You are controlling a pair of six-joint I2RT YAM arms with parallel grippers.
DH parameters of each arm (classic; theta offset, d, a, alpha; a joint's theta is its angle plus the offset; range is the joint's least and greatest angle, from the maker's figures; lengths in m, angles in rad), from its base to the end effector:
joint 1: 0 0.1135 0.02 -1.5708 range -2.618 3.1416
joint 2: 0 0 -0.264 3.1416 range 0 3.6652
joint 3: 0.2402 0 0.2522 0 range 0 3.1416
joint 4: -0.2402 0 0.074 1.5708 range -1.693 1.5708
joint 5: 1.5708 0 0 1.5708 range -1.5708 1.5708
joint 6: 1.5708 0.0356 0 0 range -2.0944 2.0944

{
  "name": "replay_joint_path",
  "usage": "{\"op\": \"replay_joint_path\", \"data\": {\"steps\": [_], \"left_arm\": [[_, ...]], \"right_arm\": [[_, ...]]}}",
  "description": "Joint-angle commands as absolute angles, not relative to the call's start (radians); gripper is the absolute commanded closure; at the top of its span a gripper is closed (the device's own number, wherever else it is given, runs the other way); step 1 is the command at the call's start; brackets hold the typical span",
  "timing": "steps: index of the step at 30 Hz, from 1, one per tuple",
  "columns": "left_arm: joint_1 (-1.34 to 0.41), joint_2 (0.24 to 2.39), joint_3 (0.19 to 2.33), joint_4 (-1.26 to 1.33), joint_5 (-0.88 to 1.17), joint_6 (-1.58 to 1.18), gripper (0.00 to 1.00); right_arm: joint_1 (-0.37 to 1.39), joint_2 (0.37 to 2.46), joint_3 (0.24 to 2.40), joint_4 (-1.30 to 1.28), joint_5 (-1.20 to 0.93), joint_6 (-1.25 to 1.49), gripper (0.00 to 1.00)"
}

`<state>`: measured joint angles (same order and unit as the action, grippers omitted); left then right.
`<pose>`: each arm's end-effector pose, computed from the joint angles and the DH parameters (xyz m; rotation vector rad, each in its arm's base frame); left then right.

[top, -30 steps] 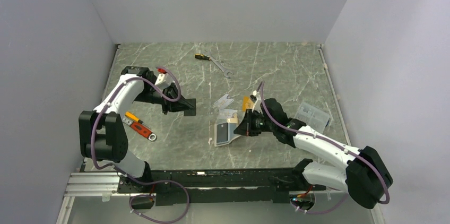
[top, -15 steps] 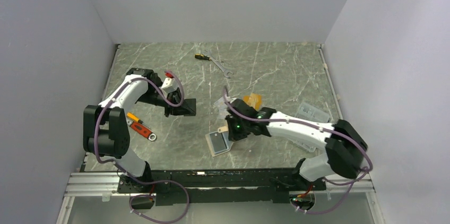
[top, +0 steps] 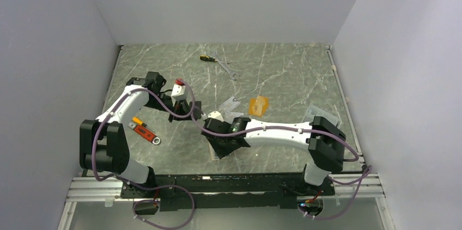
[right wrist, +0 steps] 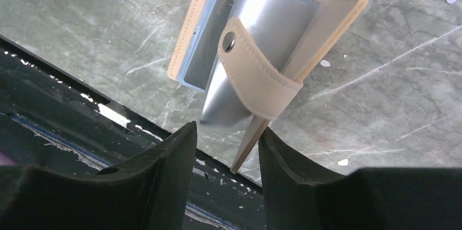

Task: Put the credit cards into the card holder
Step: Close the card holder at the center of the board.

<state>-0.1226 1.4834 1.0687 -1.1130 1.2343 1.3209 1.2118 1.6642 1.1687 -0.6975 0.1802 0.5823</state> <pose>0.2430 -0.0638 0.2470 1.4259 1.5710 -1.2174 0.1215 0.3057 0.2113 -0.8078 2.6350 0.2564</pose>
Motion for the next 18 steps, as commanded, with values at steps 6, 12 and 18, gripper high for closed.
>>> {"op": "replay_joint_path", "data": {"steps": [6, 12, 18], "left_arm": [[-0.073, 1.498, 1.094, -1.109, 1.198, 1.302, 1.0], [-0.036, 1.505, 1.115, -1.163, 1.171, 1.351, 1.0], [-0.006, 1.512, 1.135, -1.215, 1.14, 1.409, 1.0]], "right_arm": [[1.259, 1.7, 1.282, -0.764, 0.24, 0.554, 0.47], [1.26, 1.73, 1.297, -0.659, 0.16, 0.488, 0.48], [1.22, 1.736, 1.232, -0.52, 0.013, 0.467, 0.47]]}}
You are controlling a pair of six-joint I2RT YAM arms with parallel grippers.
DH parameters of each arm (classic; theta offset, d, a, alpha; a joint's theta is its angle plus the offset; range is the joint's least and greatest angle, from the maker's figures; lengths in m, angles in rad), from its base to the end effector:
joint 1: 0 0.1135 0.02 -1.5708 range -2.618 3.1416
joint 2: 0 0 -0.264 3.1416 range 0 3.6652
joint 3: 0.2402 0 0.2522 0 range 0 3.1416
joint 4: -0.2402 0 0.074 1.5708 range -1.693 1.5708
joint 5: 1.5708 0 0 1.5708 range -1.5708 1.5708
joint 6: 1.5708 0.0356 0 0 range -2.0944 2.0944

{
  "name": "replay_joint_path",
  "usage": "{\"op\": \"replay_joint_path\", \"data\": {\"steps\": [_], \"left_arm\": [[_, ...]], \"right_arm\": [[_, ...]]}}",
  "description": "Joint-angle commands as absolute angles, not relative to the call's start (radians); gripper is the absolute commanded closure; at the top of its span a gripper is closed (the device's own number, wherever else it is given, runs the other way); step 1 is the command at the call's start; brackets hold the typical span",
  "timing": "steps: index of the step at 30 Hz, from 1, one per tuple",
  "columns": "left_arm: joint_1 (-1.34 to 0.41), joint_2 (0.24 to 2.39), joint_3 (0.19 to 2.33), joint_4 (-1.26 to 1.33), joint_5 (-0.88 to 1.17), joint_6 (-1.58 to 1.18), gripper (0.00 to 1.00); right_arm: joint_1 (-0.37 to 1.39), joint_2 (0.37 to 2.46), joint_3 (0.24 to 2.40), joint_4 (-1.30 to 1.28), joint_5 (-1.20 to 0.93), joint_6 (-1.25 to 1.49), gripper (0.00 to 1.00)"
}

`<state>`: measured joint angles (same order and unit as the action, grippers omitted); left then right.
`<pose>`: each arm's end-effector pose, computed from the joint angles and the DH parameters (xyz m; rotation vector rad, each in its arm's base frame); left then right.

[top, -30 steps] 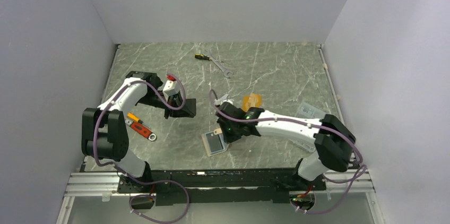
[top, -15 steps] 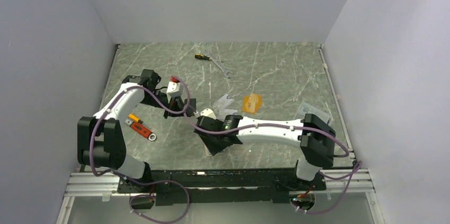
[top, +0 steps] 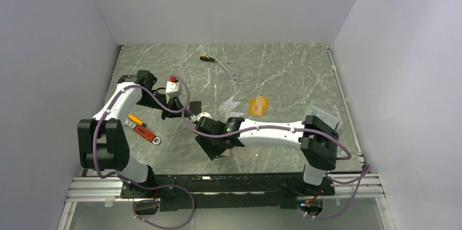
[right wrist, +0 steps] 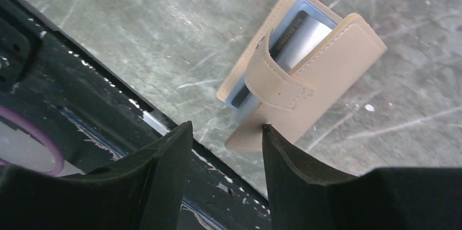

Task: Put the credit cards into the card holder
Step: Close the card holder at the center of the board.

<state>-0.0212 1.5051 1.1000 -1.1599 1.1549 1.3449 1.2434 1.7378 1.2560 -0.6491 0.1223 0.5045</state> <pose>0.2512 -0.0379 0.2471 1.3814 1.6910 -1.1184 0.1184 0.3350 0.2146 -0.9559 2.5727 0.3627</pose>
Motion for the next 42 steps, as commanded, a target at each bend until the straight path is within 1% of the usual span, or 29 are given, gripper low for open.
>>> {"op": "replay_joint_path", "data": {"steps": [1, 5, 9, 12, 15, 18, 23, 25, 29, 38, 40, 42], "left_arm": [[-0.006, 1.51, 1.135, -1.215, 1.133, 1.414, 1.0], [-0.006, 1.502, 1.136, -1.228, 1.111, 1.429, 1.0], [-0.005, 1.48, 1.121, -1.224, 1.086, 1.436, 1.0], [-0.006, 1.469, 1.11, -1.218, 1.076, 1.432, 1.0], [-0.02, 1.463, 1.108, -1.214, 1.105, 1.426, 1.0], [-0.111, 1.437, 1.081, -1.114, 1.137, 1.333, 1.0], [-0.342, 1.385, 0.964, -0.754, 1.07, 1.075, 1.0], [-0.397, 1.42, 0.971, -0.695, 1.043, 1.025, 1.0], [-0.447, 1.514, 1.023, -0.721, 1.015, 1.034, 1.0], [-0.572, 1.583, 1.055, -0.7, 0.848, 1.009, 1.0], [-0.595, 1.588, 1.049, -0.696, 0.806, 1.009, 1.0], [-0.617, 1.595, 1.049, -0.713, 0.76, 1.026, 1.0]], "right_arm": [[1.212, 1.736, 1.219, -0.495, -0.027, 0.463, 0.46], [1.162, 1.735, 1.138, -0.378, -0.186, 0.474, 0.39], [1.067, 1.707, 0.996, -0.197, -0.345, 0.529, 0.34], [0.999, 1.687, 0.909, -0.085, -0.431, 0.564, 0.26], [0.943, 1.67, 0.847, 0.02, -0.515, 0.595, 0.23], [0.912, 1.646, 0.796, 0.102, -0.588, 0.634, 0.21], [0.888, 1.604, 0.736, 0.215, -0.684, 0.686, 0.27], [0.874, 1.581, 0.714, 0.257, -0.706, 0.707, 0.32], [0.859, 1.532, 0.662, 0.333, -0.726, 0.732, 0.37], [0.812, 1.501, 0.577, 0.461, -0.779, 0.797, 0.55], [0.786, 1.465, 0.541, 0.468, -0.781, 0.808, 0.57], [0.759, 1.416, 0.509, 0.41, -0.745, 0.795, 0.55]]}}
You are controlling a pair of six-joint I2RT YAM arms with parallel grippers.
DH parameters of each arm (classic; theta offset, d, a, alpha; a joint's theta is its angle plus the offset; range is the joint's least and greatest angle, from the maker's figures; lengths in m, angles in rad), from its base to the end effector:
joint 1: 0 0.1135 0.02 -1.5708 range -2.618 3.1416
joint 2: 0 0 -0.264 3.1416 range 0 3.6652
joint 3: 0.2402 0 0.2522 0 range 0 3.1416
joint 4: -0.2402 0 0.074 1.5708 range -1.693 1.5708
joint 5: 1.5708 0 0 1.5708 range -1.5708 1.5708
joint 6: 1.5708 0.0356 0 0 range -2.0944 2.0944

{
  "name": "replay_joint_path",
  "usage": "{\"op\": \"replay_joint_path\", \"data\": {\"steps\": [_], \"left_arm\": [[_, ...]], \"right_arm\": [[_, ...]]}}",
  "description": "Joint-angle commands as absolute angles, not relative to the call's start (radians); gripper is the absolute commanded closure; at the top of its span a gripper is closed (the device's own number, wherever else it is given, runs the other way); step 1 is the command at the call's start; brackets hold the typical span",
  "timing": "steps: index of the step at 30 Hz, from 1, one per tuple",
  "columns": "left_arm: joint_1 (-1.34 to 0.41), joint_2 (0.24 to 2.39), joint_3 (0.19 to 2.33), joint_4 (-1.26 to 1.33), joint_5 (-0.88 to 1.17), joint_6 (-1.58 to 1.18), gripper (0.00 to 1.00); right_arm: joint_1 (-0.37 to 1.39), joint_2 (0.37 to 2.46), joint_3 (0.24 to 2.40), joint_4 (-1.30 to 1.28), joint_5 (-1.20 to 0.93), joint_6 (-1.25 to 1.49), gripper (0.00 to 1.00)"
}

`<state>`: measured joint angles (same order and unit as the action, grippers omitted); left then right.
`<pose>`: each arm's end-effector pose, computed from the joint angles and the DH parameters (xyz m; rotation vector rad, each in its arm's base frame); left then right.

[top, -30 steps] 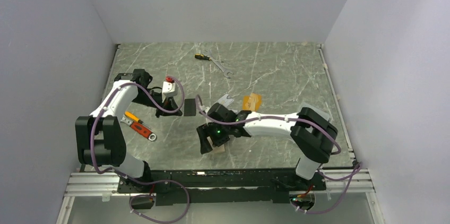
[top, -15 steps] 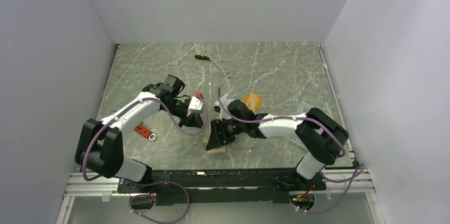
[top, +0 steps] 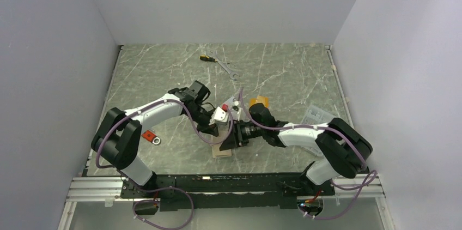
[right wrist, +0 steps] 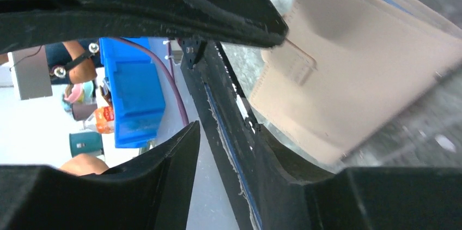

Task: Put the credit cards into the card holder
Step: Close the card holder at the center of the board.

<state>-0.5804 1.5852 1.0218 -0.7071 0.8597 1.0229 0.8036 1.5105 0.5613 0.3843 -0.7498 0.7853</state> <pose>0.2291 -0.1825 0.2045 1.9029 1.6024 -1.0276 0.1769 0.2184 0.1593 -0.5484 2.4260 1.6244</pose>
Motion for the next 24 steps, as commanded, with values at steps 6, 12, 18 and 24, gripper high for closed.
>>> {"op": "replay_joint_path", "data": {"steps": [6, 12, 18, 24], "left_arm": [[-0.682, 1.588, 1.021, -0.756, 0.626, 1.078, 1.0], [-0.762, 1.583, 0.966, -0.752, 0.497, 1.114, 1.0], [-0.825, 1.571, 0.889, -0.717, 0.401, 1.123, 1.0], [-0.872, 1.56, 0.826, -0.662, 0.325, 1.107, 1.0]], "right_arm": [[0.694, 1.381, 0.449, 0.315, -0.639, 0.802, 0.42], [0.689, 1.48, 0.464, 0.333, -0.638, 0.821, 0.38], [0.676, 1.558, 0.488, 0.336, -0.647, 0.836, 0.36], [0.674, 1.646, 0.55, 0.39, -0.705, 0.857, 0.35]]}}
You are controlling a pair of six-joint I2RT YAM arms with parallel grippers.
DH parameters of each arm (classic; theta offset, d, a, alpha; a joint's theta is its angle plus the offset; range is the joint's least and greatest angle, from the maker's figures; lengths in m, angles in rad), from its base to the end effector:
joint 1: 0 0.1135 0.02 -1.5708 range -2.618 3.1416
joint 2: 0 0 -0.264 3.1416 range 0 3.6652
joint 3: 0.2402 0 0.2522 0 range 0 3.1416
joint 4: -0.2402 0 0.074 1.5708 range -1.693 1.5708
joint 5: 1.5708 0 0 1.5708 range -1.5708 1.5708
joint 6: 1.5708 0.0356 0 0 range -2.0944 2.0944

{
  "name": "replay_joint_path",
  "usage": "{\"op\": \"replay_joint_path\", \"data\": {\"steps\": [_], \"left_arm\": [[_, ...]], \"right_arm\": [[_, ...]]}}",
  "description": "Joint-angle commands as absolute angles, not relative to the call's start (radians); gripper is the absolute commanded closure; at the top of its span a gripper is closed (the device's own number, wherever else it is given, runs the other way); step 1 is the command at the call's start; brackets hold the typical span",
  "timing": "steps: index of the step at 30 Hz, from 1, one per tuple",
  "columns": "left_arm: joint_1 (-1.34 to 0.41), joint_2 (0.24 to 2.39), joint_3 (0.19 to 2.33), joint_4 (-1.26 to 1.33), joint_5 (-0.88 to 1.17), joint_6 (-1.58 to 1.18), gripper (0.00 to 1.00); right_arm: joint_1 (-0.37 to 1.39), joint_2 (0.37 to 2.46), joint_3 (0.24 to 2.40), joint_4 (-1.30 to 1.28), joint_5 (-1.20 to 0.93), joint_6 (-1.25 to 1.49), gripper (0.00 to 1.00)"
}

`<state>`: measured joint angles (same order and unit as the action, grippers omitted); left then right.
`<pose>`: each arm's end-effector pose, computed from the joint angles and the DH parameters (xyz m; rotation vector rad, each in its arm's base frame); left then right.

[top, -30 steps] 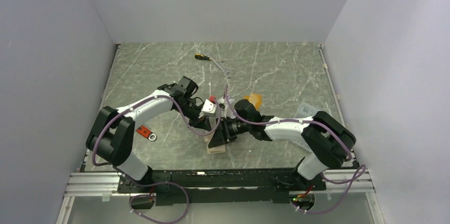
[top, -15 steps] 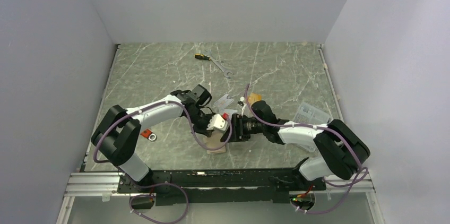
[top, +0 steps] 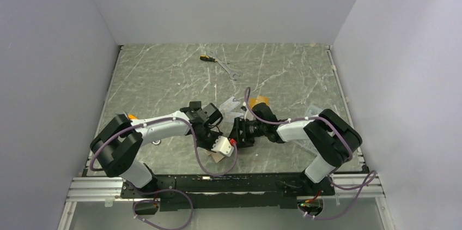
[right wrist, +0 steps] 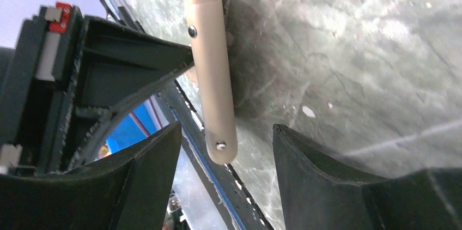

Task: Put the credit cards into the card holder
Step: Close the card holder at the center of the board.

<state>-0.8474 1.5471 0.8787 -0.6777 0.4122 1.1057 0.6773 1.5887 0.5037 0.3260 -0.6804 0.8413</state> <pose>0.1660 -0.2095 0.1688 2.3722 1.5227 -0.5433 0.1932 0.1841 0.1189 -0.1828 2.6472 1.4496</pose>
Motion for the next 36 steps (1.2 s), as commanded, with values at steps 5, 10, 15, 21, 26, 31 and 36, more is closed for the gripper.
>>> {"op": "replay_joint_path", "data": {"steps": [5, 10, 15, 21, 26, 31, 36], "left_arm": [[-0.874, 1.551, 0.808, -0.642, 0.322, 1.088, 1.0], [-0.858, 1.534, 0.85, -0.658, 0.343, 1.058, 1.0], [-0.751, 1.496, 1.041, -0.796, 0.46, 1.036, 1.0], [-0.562, 1.421, 1.269, -0.985, 0.638, 1.033, 0.98], [-0.465, 1.362, 1.324, -1.05, 0.736, 1.04, 1.0], [-0.387, 1.309, 1.263, -1.05, 0.803, 1.051, 1.0], [-0.329, 1.286, 1.202, -1.049, 0.829, 1.074, 1.0]], "right_arm": [[0.69, 1.741, 0.575, 0.515, -0.775, 0.903, 0.4], [0.719, 1.795, 0.625, 0.545, -0.808, 0.906, 0.55], [0.724, 1.715, 0.644, 0.429, -0.755, 0.838, 0.86], [0.726, 1.38, 0.768, -0.266, -0.366, 0.619, 0.94], [0.749, 1.207, 0.895, -0.676, -0.067, 0.605, 0.98], [0.854, 1.261, 1.028, -0.957, 0.222, 0.658, 0.99], [0.99, 1.472, 1.181, -1.178, 0.44, 0.739, 1.0]]}}
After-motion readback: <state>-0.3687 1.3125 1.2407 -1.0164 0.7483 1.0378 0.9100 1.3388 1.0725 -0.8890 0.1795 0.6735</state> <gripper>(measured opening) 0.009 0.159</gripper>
